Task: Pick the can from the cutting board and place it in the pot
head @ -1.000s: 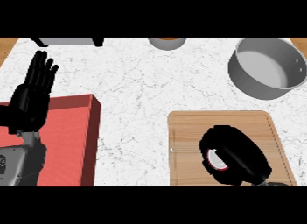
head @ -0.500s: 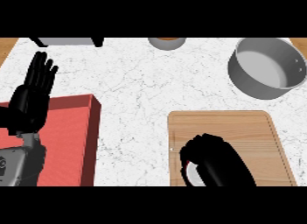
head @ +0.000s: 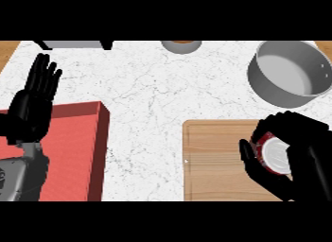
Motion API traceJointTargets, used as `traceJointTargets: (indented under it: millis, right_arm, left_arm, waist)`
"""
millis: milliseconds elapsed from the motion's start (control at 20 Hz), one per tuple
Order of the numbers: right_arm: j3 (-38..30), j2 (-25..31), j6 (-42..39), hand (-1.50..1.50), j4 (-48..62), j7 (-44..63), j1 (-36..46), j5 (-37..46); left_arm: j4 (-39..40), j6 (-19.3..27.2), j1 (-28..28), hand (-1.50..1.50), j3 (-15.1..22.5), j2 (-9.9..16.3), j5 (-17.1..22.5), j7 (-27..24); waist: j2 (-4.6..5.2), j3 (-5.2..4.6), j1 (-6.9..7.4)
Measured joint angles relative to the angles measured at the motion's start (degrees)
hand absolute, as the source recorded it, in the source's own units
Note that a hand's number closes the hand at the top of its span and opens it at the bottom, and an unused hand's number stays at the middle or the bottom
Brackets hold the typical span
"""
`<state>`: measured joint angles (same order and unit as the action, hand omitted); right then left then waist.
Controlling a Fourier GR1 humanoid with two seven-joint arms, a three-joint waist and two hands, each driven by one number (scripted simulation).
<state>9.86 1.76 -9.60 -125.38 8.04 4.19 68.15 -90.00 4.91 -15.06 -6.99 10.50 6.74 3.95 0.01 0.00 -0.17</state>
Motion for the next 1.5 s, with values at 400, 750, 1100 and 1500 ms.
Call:
traceJointTargets:
  millis: [400, 750, 1100, 1500]
  right_arm:
    - [-23.4, 9.8, -3.0, 1.5, 9.7, -3.3, 10.5, -13.4]
    - [-35.2, 20.4, 0.7, 1.5, 31.2, -14.1, 16.2, -19.2]
    - [-40.5, 29.8, 6.0, 1.5, 56.8, -27.2, 24.0, -22.5]
    - [-40.5, 35.3, 16.7, 1.5, 83.8, -39.0, 33.8, -20.5]
  left_arm:
    - [1.8, -0.4, -0.9, 0.0, -0.2, 0.0, -0.3, -0.9]
    - [1.0, -0.5, -1.4, 0.0, 0.1, -0.1, -0.3, 0.2]
    - [1.4, -0.3, -1.7, 0.0, 0.8, -0.9, -0.9, 0.2]
    - [2.6, -0.4, -3.0, 0.0, 0.6, -1.2, -0.9, -0.7]
  waist:
    - [0.1, 0.01, 0.15]
    - [0.2, 0.04, 0.61]
    - [0.34, 0.06, 1.06]
    - [0.58, 0.09, 1.73]
